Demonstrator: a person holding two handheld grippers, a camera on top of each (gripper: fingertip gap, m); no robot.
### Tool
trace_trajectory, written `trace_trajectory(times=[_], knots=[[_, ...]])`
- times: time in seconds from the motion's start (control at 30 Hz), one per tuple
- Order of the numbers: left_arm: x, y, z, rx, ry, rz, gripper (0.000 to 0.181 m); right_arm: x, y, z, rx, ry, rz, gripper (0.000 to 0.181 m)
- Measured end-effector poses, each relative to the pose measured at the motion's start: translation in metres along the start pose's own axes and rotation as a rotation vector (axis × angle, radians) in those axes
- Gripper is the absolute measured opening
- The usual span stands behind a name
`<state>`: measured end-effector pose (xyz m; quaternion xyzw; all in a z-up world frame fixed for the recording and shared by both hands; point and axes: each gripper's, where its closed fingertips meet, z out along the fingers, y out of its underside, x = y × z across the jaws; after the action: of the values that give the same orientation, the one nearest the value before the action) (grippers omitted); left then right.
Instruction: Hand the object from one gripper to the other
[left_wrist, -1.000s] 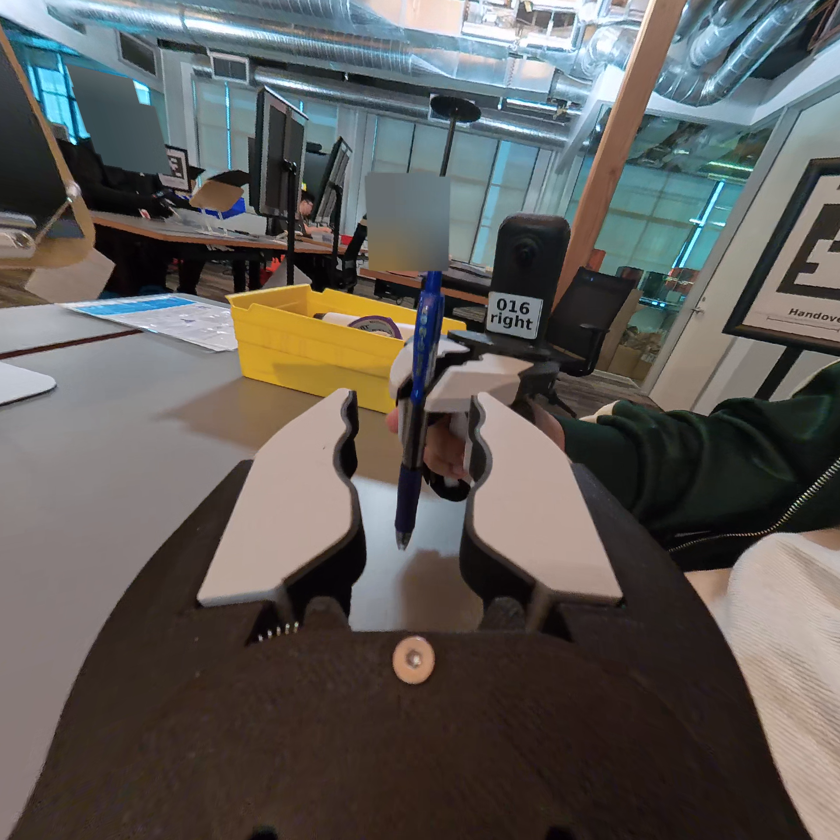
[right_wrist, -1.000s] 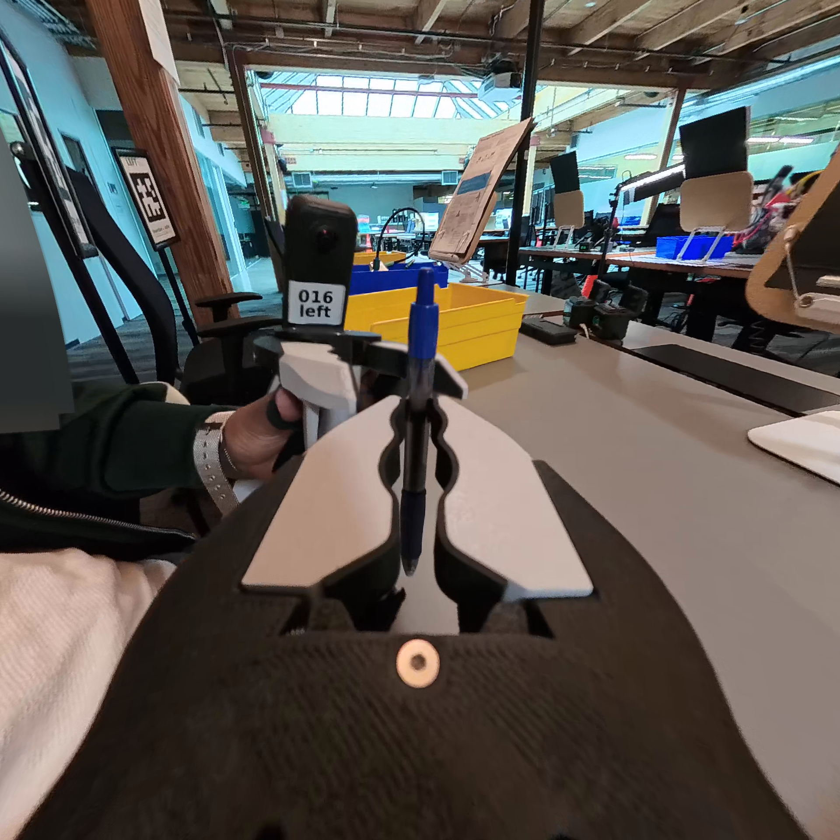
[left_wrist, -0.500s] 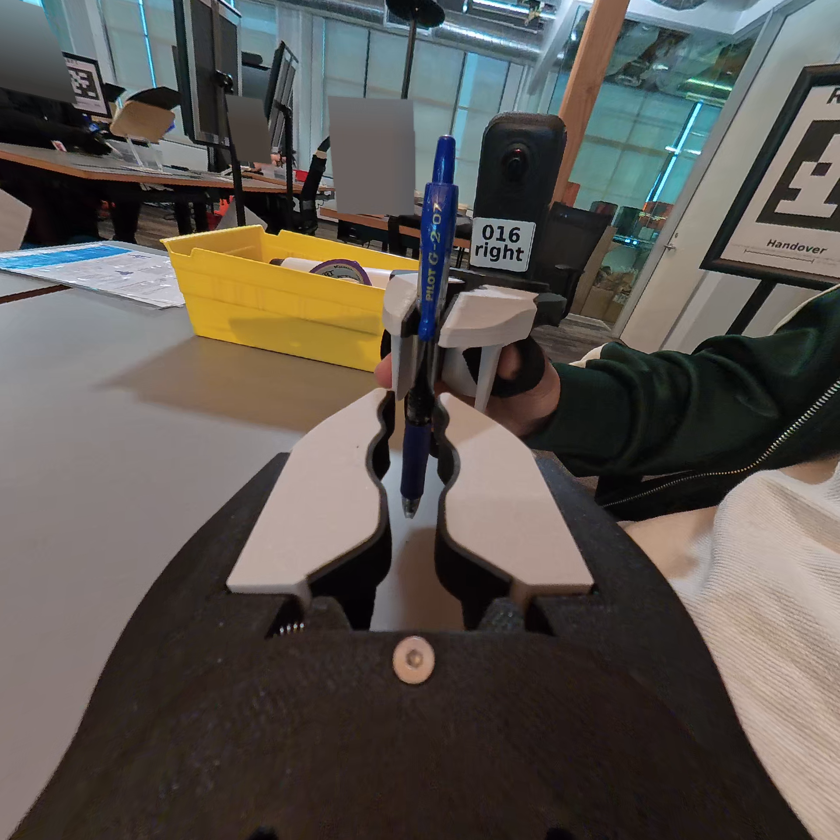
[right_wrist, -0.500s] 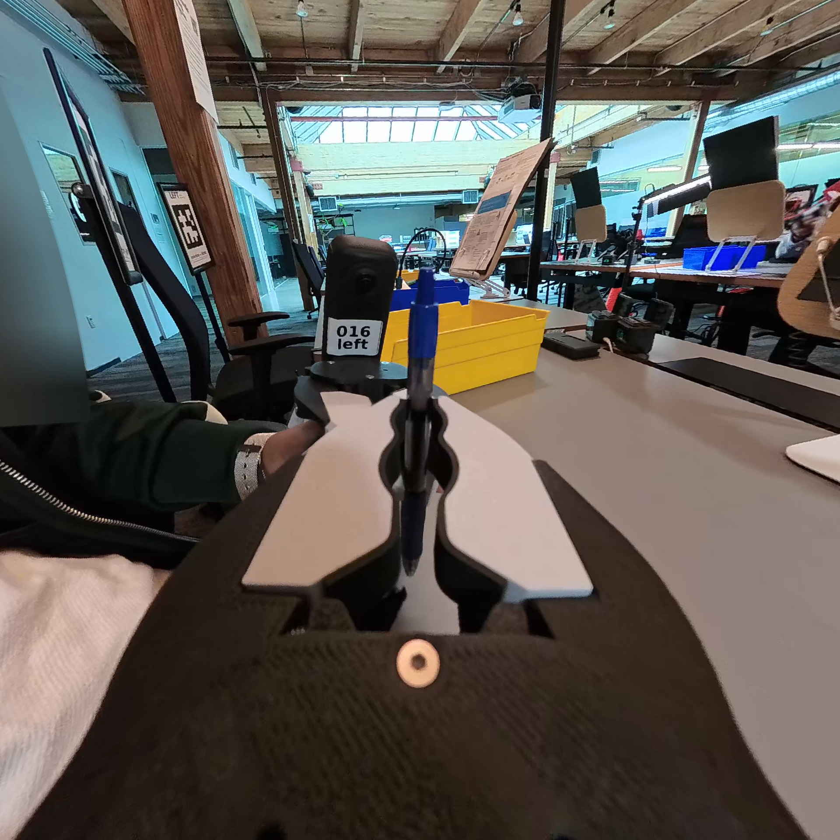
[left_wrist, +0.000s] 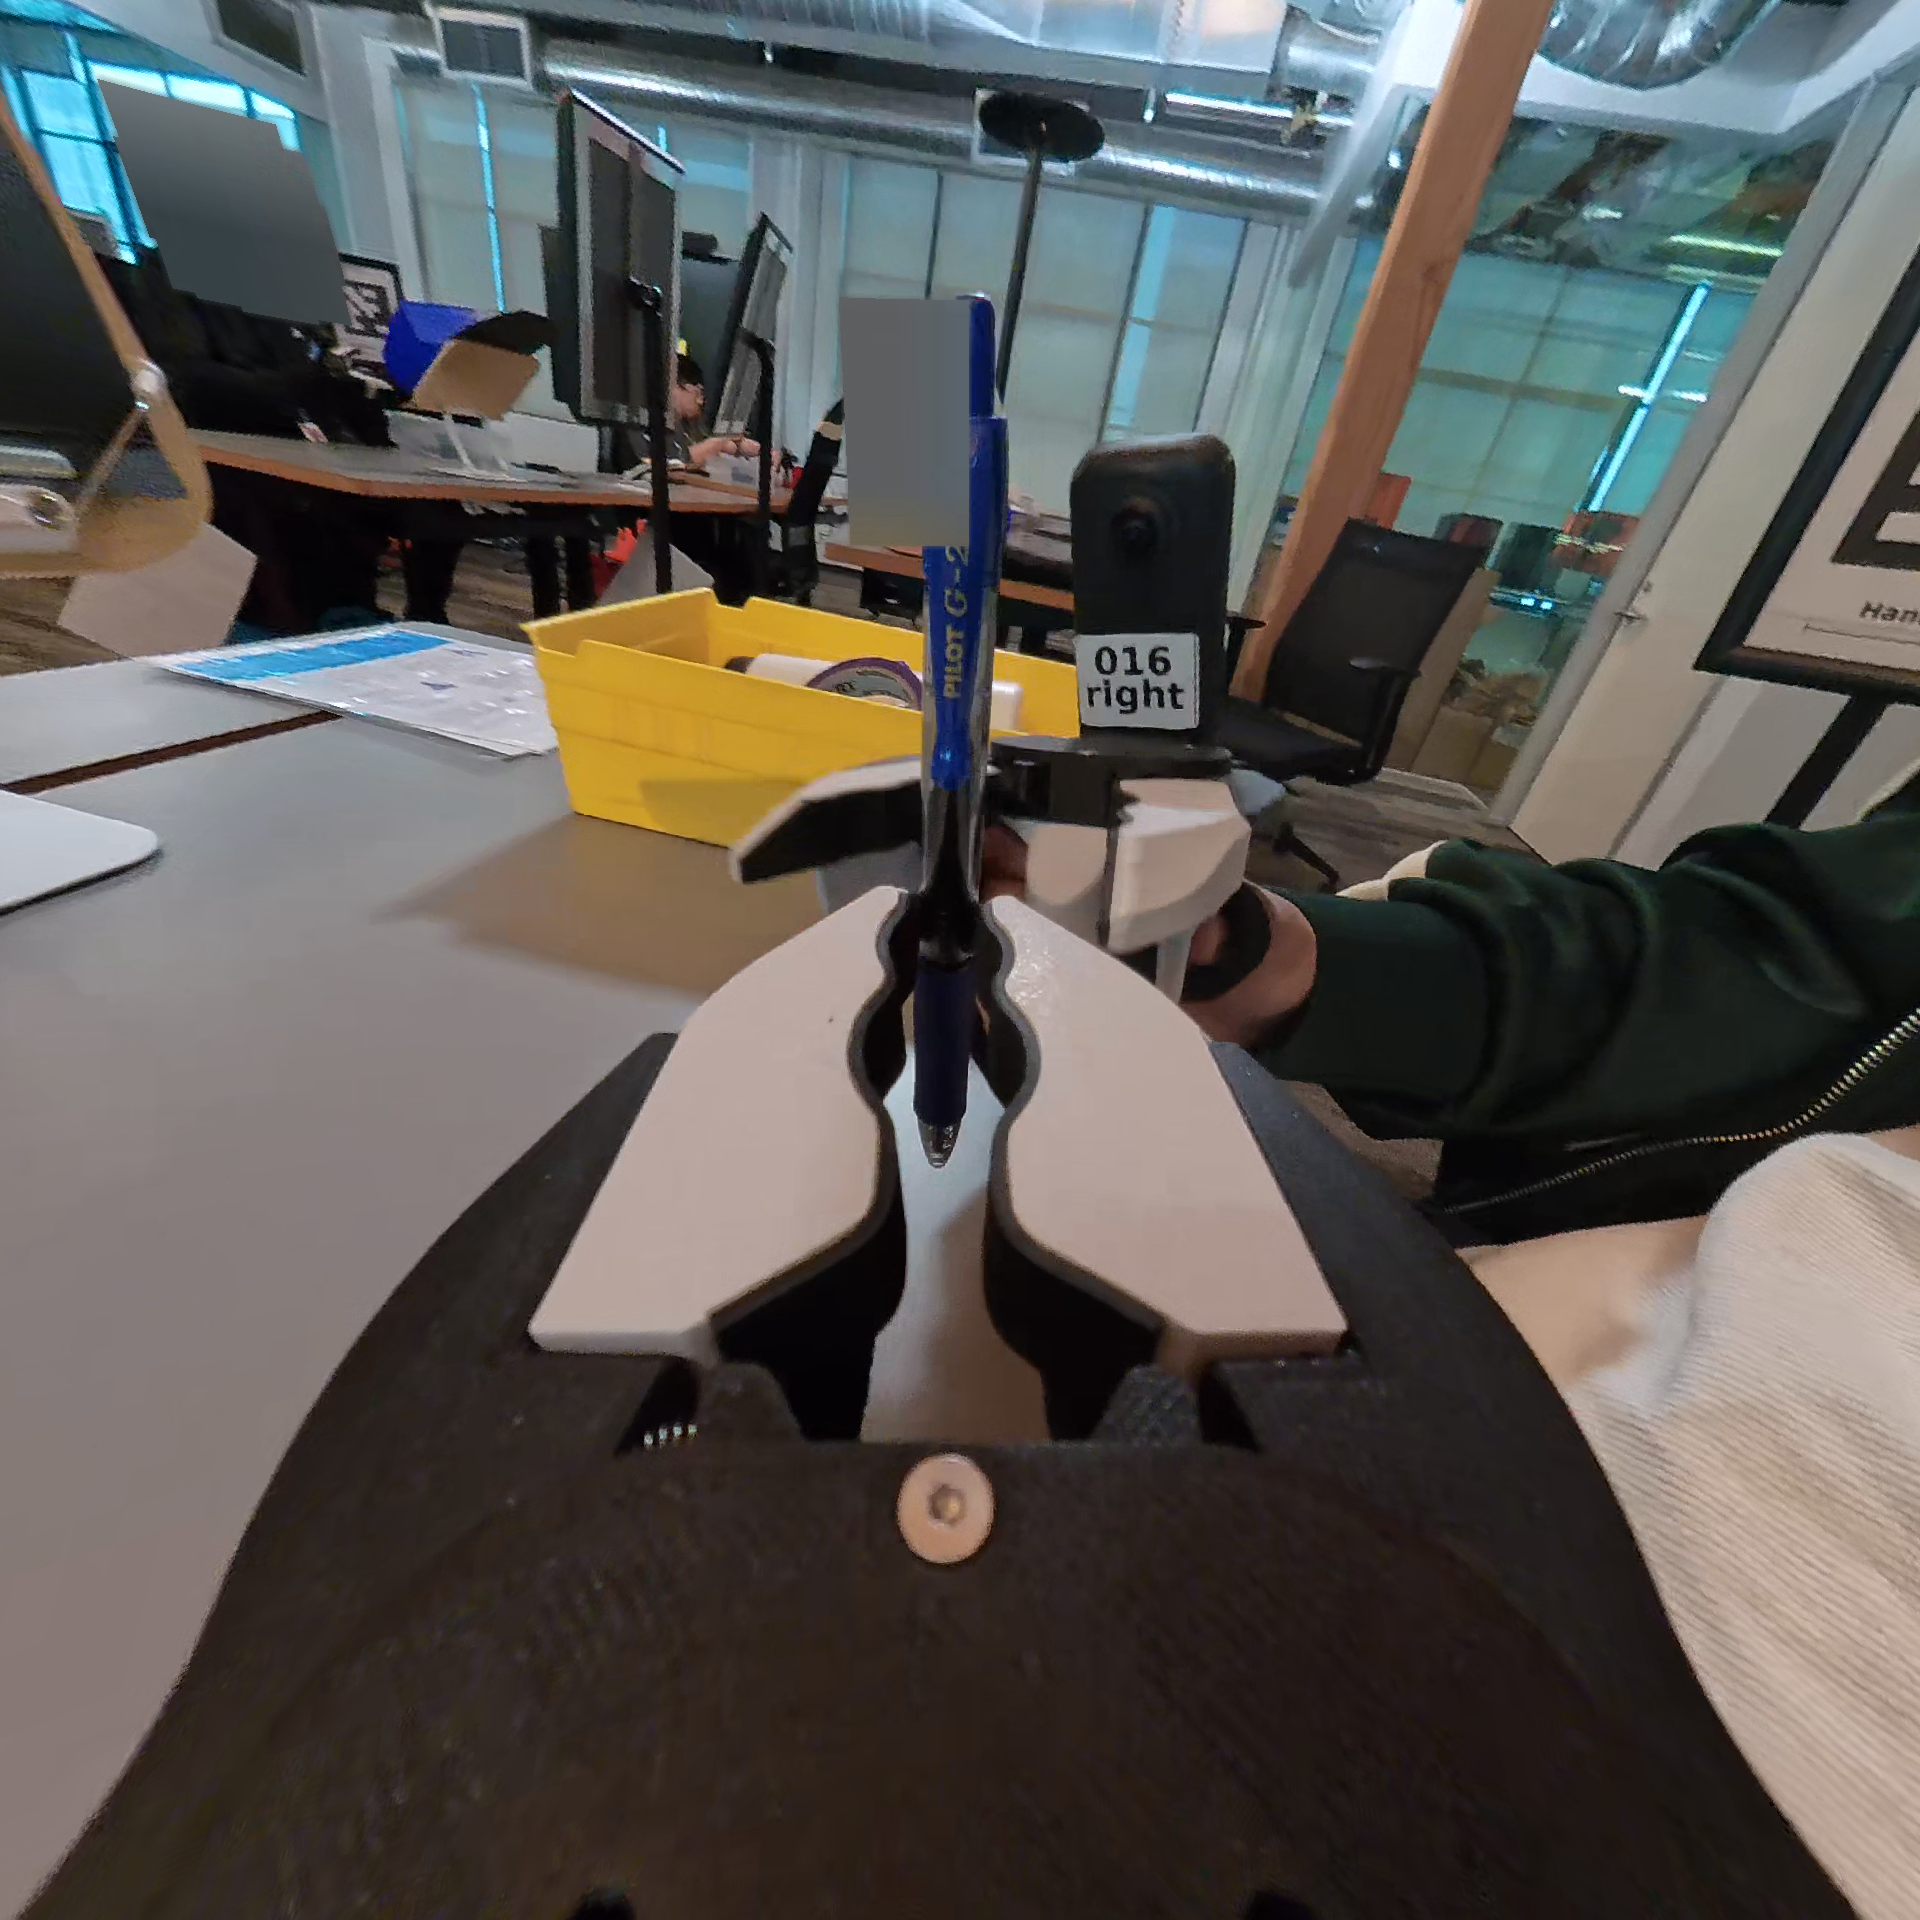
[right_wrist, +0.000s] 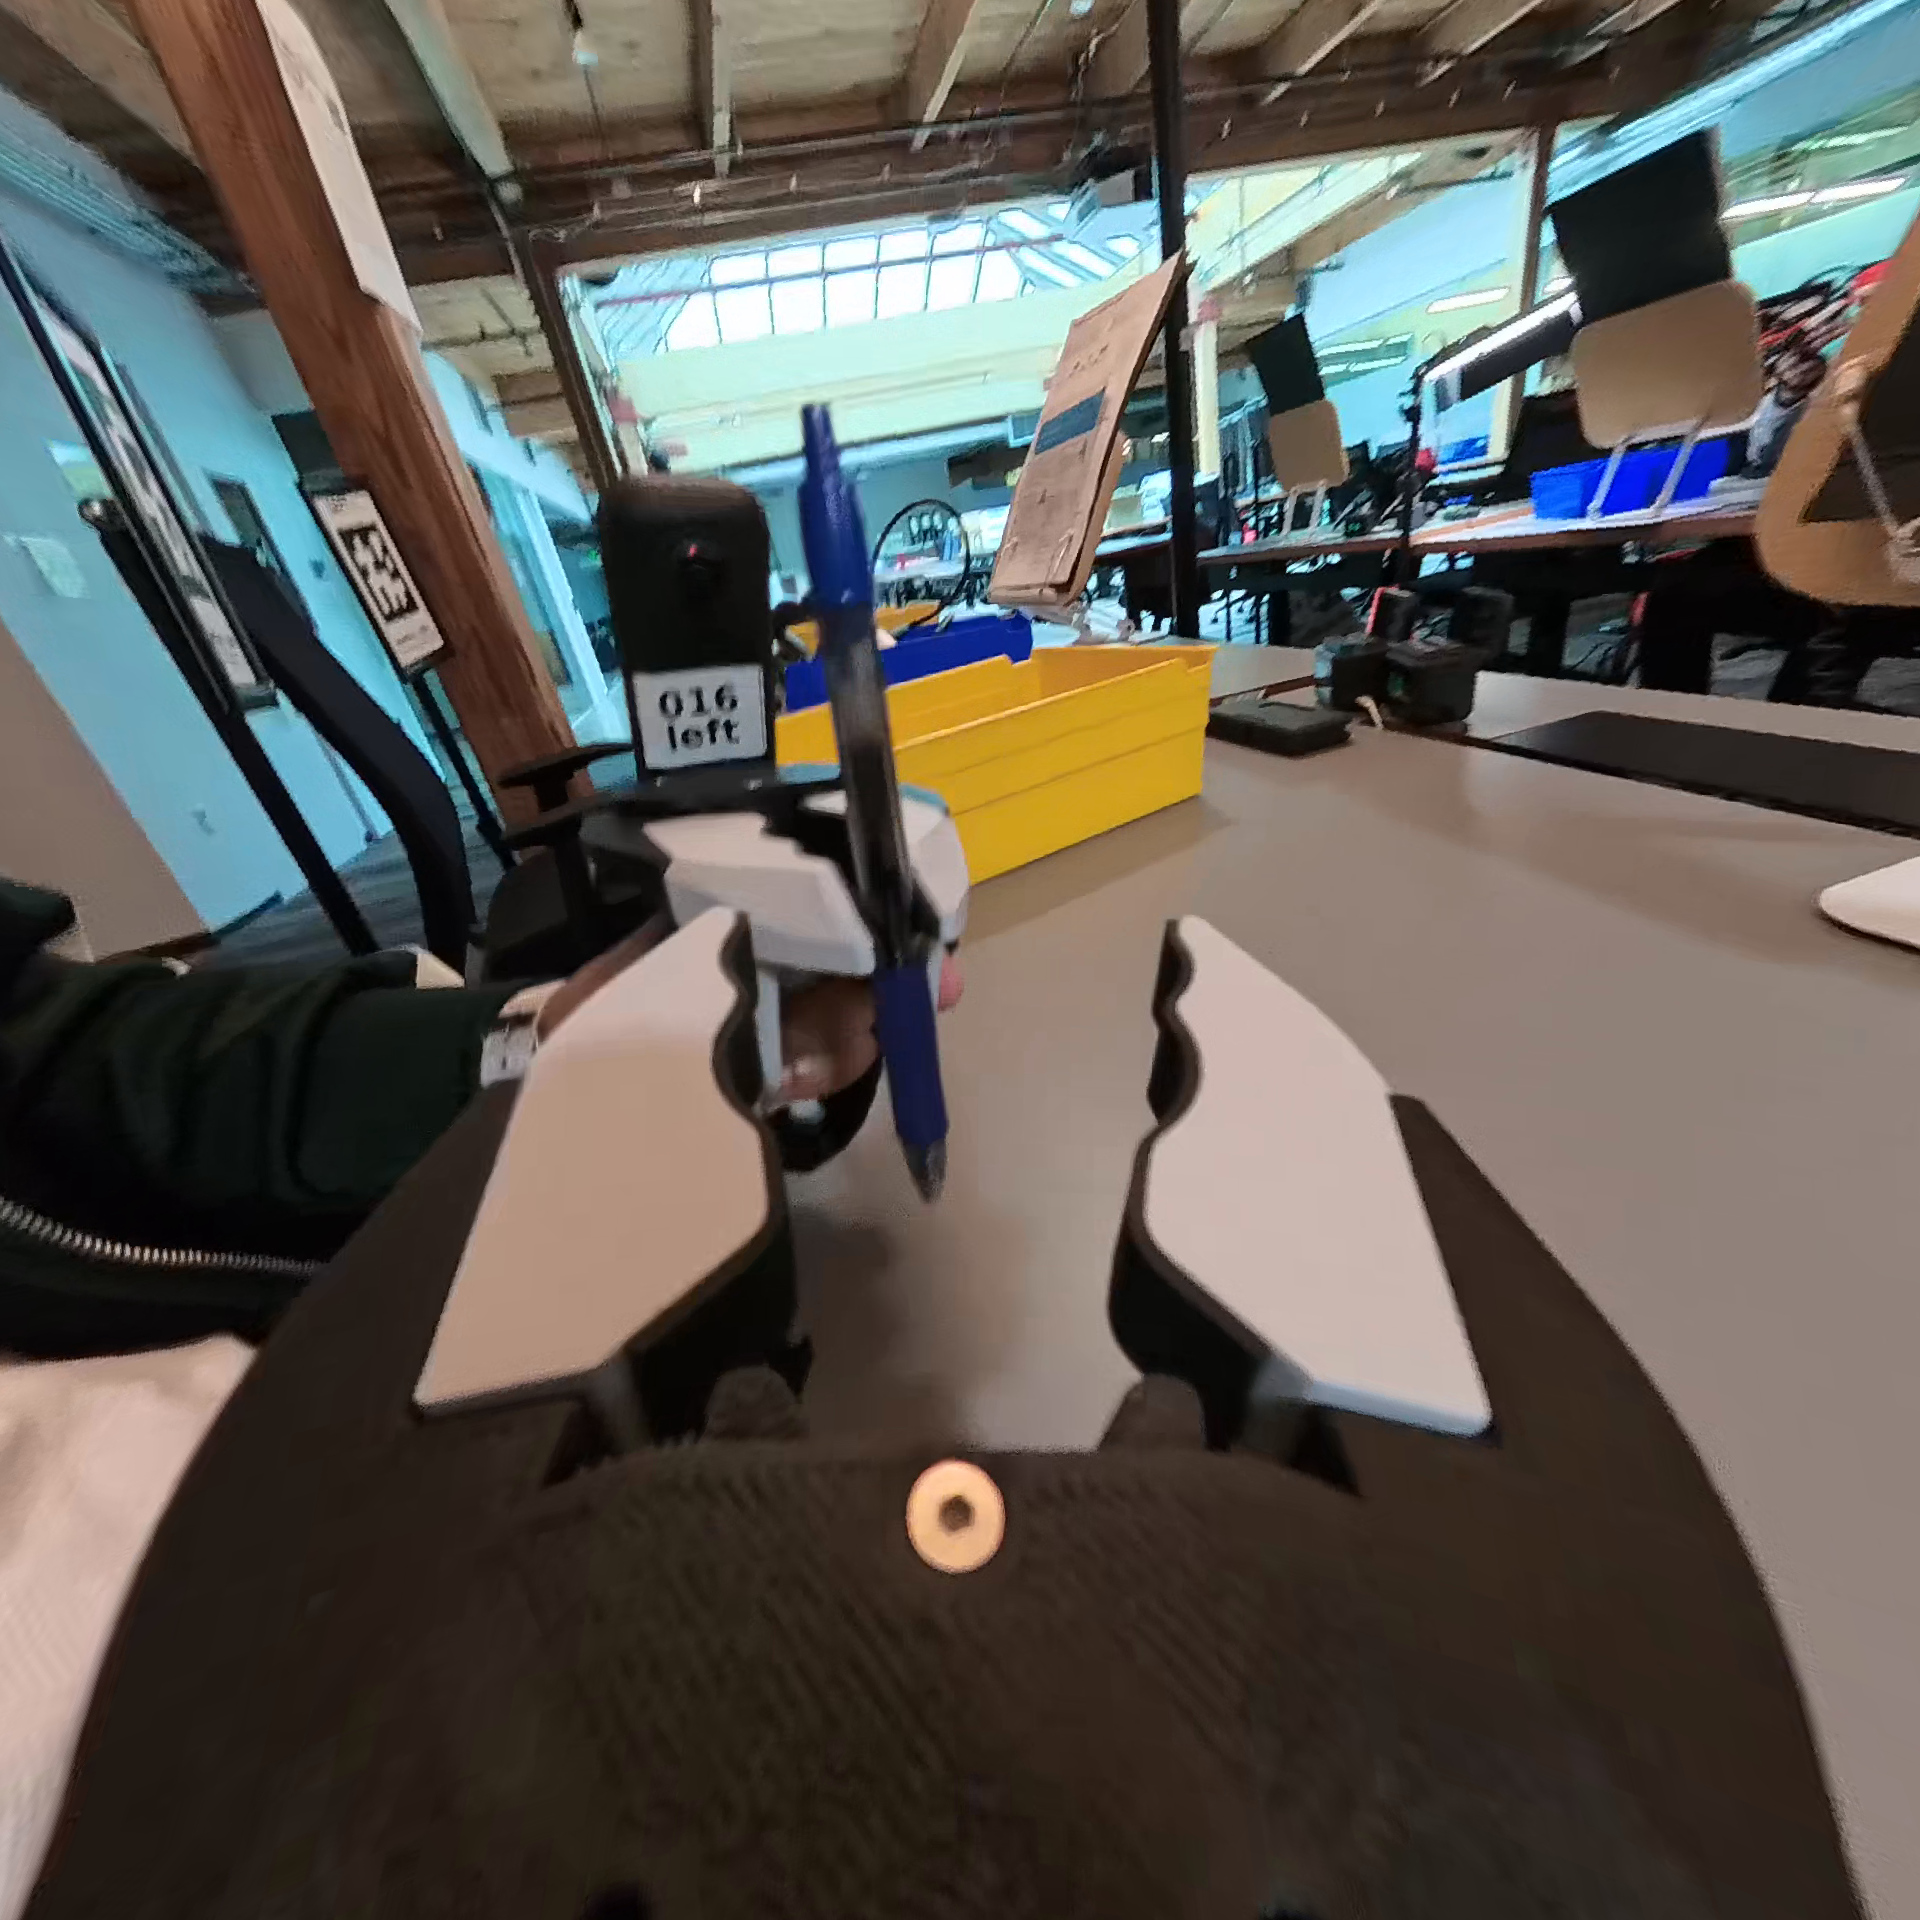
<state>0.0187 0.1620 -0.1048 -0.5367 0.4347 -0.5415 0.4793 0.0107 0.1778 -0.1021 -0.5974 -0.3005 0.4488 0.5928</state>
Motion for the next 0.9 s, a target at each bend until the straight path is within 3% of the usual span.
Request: trace_trajectory(times=[0.17,0.33,0.43,0.63,0.73,0.9], knots=[[-0.006,-0.002,-0.007,-0.013,-0.017,0.013,0.011,-0.005,0.033,0.007,-0.192,-0.022,-0.097,0.043],[0.001,-0.004,-0.003,-0.01,0.004,0.022,0.011,-0.011,0.045,0.013,-0.247,-0.047,-0.132,0.021],[0.005,-0.005,-0.001,-0.01,0.015,0.026,0.011,-0.012,0.045,0.012,-0.246,-0.046,-0.147,0.012],[0.009,-0.011,-0.001,0.024,0.016,0.04,0.012,-0.015,0.038,0.013,-0.206,-0.053,-0.143,0.011],[0.005,-0.018,-0.003,0.065,-0.025,0.041,0.051,-0.015,0.03,0.012,-0.161,-0.052,-0.127,0.011],[-0.008,-0.027,-0.014,0.144,-0.061,-0.003,0.067,-0.011,0.013,0.005,-0.084,-0.044,-0.111,0.011]])
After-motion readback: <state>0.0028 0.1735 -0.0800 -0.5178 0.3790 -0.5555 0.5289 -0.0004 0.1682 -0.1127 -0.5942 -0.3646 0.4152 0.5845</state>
